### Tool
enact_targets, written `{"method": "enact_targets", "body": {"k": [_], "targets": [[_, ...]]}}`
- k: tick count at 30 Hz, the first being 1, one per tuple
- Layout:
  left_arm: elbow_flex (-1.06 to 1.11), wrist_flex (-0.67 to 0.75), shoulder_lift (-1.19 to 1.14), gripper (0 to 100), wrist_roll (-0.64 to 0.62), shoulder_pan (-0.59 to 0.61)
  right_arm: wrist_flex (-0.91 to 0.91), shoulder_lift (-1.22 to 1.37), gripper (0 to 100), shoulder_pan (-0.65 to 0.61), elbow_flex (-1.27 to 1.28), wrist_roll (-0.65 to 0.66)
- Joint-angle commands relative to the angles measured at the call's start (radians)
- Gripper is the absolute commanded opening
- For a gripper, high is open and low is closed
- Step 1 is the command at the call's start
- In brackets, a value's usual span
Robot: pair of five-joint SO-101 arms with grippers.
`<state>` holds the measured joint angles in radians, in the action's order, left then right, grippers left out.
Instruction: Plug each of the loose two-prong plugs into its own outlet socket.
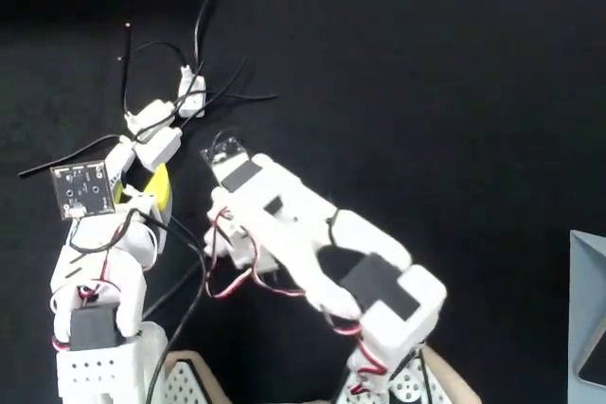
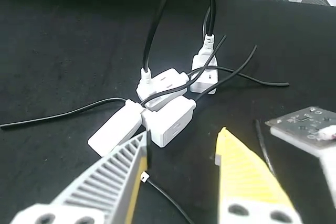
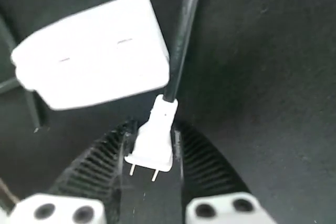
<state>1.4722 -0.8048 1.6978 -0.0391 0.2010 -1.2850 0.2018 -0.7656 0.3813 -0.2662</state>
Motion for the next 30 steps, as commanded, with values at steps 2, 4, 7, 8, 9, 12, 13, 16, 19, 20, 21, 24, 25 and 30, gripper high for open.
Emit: {"method": "enact_targets", "body": {"k": [2,4,7,8,9,12,13,16,19,20,21,24,25,30], "targets": [[-0.008,-0.003,0.011,21,-0.003,0.012,-0.037,-0.197,1.2,0.069,-0.007,0.049],[-0.008,-0.003,0.011,21,-0.003,0.012,-0.028,-0.272,1.2,0.117,0.019,0.114],[-0.008,-0.003,0.011,21,-0.003,0.012,-0.017,-0.352,1.7,0.163,0.062,0.167],[-0.008,-0.003,0.011,21,-0.003,0.012,-0.028,-0.371,3.8,0.169,0.077,0.17],[-0.008,-0.003,0.011,21,-0.003,0.012,-0.043,-0.384,7.4,0.172,0.09,0.167],[-0.008,-0.003,0.011,21,-0.003,0.012,-0.107,-0.415,18.8,0.172,0.113,0.172],[-0.008,-0.003,0.011,21,-0.003,0.012,-0.121,-0.421,19.7,0.17,0.113,0.172],[-0.008,-0.003,0.011,21,-0.003,0.012,-0.135,-0.449,17.2,0.167,0.117,0.173],[-0.008,-0.003,0.011,21,-0.003,0.012,-0.133,-0.453,13.8,0.167,0.12,0.173],[-0.008,-0.003,0.011,21,-0.003,0.012,-0.132,-0.452,13.7,0.167,0.13,0.173],[-0.008,-0.003,0.011,21,-0.003,0.012,-0.129,-0.446,14.2,0.167,0.143,0.173],[-0.008,-0.003,0.011,21,-0.003,0.012,-0.1,-0.41,15.2,0.152,0.186,0.175],[-0.008,-0.003,0.011,21,-0.002,0.012,-0.081,-0.395,15.0,0.147,0.205,0.175],[-0.019,0.003,0.011,21,-0.009,0.096,0.002,-0.321,14.9,0.15,0.255,0.215]]}}
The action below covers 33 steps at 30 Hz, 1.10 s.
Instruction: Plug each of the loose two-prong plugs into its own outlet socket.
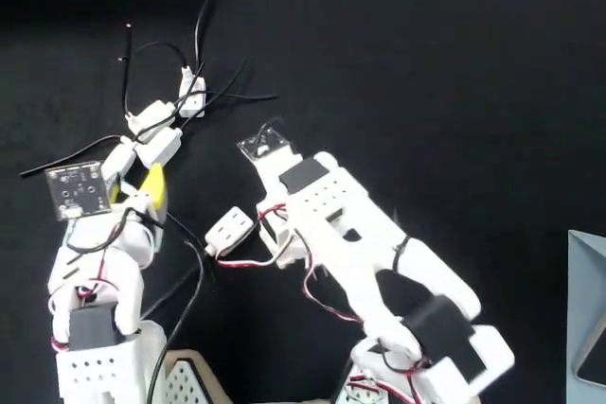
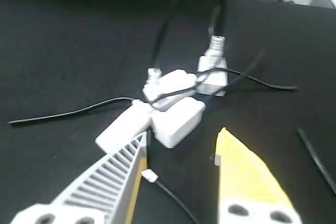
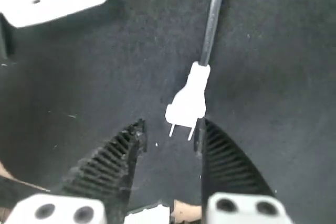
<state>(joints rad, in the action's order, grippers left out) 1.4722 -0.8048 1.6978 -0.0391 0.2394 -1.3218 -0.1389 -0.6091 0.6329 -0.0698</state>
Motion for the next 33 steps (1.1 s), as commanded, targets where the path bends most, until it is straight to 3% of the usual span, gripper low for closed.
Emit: {"method": "enact_targets", "body": {"k": [1,8,19,28,33], "targets": [[-0.019,0.005,0.011,21,-0.009,0.064,0.04,0.028,14.9,-0.006,0.005,0.018],[-0.019,0.005,0.011,21,-0.009,0.061,0.038,0.013,14.9,-0.011,0.019,0.008],[-0.01,0.005,0.011,21,-0.009,0.061,0.052,0.005,14.9,-0.089,0.035,-0.187],[-0.01,0.005,0.011,21,-0.009,0.061,0.137,0.007,14.9,-0.014,0.096,-0.183],[-0.01,0.005,0.011,21,-0.009,0.061,0.137,0.008,14.9,0.058,0.097,-0.106]]}}
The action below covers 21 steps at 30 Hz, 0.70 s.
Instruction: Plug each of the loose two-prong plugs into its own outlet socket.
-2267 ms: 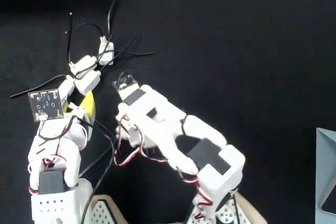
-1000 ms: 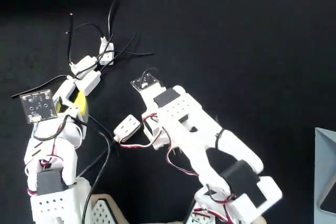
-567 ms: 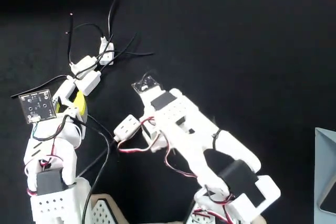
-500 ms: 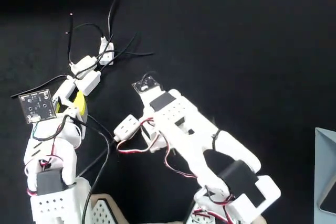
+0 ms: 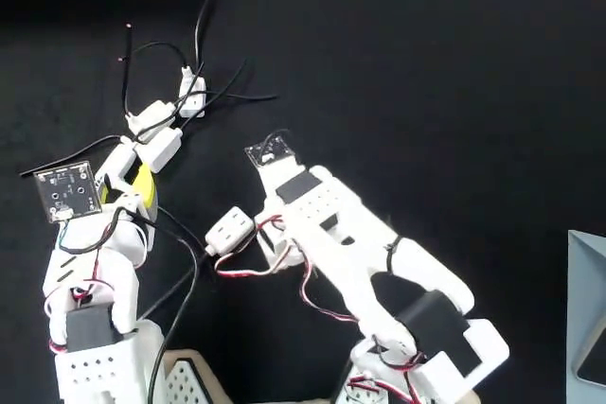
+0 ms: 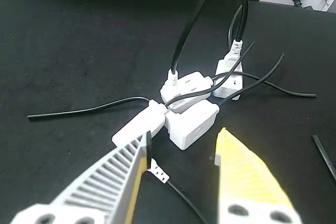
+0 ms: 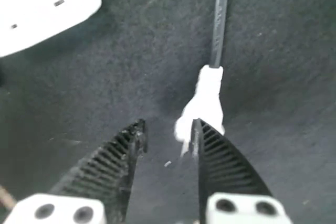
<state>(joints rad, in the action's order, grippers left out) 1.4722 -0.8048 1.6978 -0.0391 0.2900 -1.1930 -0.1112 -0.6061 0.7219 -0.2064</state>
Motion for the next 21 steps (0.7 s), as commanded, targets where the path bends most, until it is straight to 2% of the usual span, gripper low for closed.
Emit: {"method": "enact_targets", "body": {"k": [1,14,21], "targets": [[-0.01,0.005,0.011,21,-0.009,0.01,0.008,-0.019,14.9,0.069,0.008,0.044],[-0.01,0.005,0.011,21,-0.009,0.01,0.057,-0.03,14.9,0.084,0.065,0.109],[-0.01,0.005,0.011,21,-0.009,0.01,-0.068,-0.107,14.9,0.058,-0.05,0.107]]}}
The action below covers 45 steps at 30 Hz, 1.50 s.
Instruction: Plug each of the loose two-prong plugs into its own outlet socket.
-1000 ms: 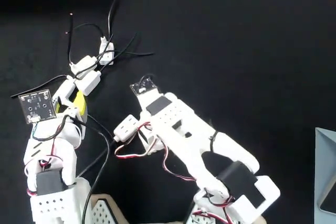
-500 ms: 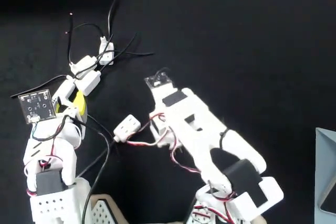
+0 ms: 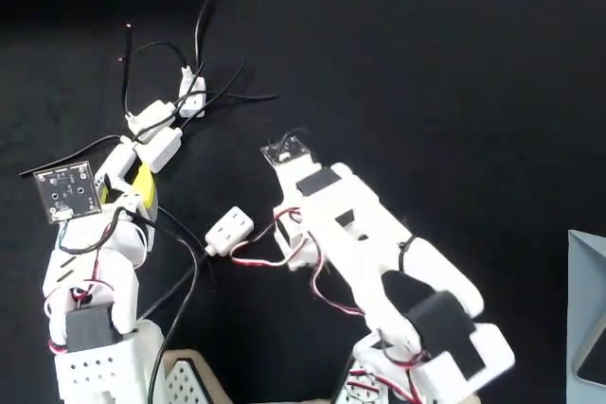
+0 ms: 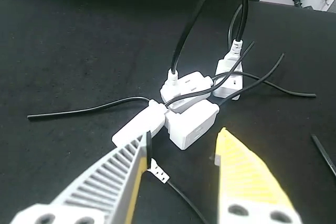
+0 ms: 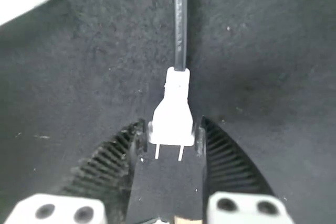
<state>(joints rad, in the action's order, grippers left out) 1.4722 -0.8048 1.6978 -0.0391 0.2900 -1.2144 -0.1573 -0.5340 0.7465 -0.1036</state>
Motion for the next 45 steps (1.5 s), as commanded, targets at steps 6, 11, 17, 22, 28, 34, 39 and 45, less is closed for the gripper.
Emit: {"method": "enact_targets", "body": {"k": [6,11,17,22,28,34,39,45], "targets": [[-0.01,0.005,0.011,21,-0.008,0.01,-0.052,-0.114,14.9,-0.097,-0.056,0.003],[-0.008,0.005,0.011,21,-0.008,0.01,-0.005,-0.105,15.2,-0.091,-0.027,0.003],[-0.008,0.005,0.011,21,-0.008,0.01,0.017,-0.108,14.9,-0.107,-0.008,0.003],[-0.008,0.005,0.011,21,-0.008,0.01,0.046,-0.101,14.9,-0.169,0.024,-0.025],[-0.008,0.003,0.011,21,-0.008,0.01,0.158,-0.101,14.9,-0.161,0.12,-0.04],[-0.008,0.002,0.011,21,-0.008,0.008,0.158,-0.101,14.9,-0.069,0.131,0.009],[-0.008,-0.002,0.011,21,-0.008,0.008,0.163,-0.101,14.9,-0.064,0.131,0.021],[-0.008,-0.002,0.011,21,-0.008,0.008,0.173,-0.036,14.9,-0.064,0.143,0.025]]}}
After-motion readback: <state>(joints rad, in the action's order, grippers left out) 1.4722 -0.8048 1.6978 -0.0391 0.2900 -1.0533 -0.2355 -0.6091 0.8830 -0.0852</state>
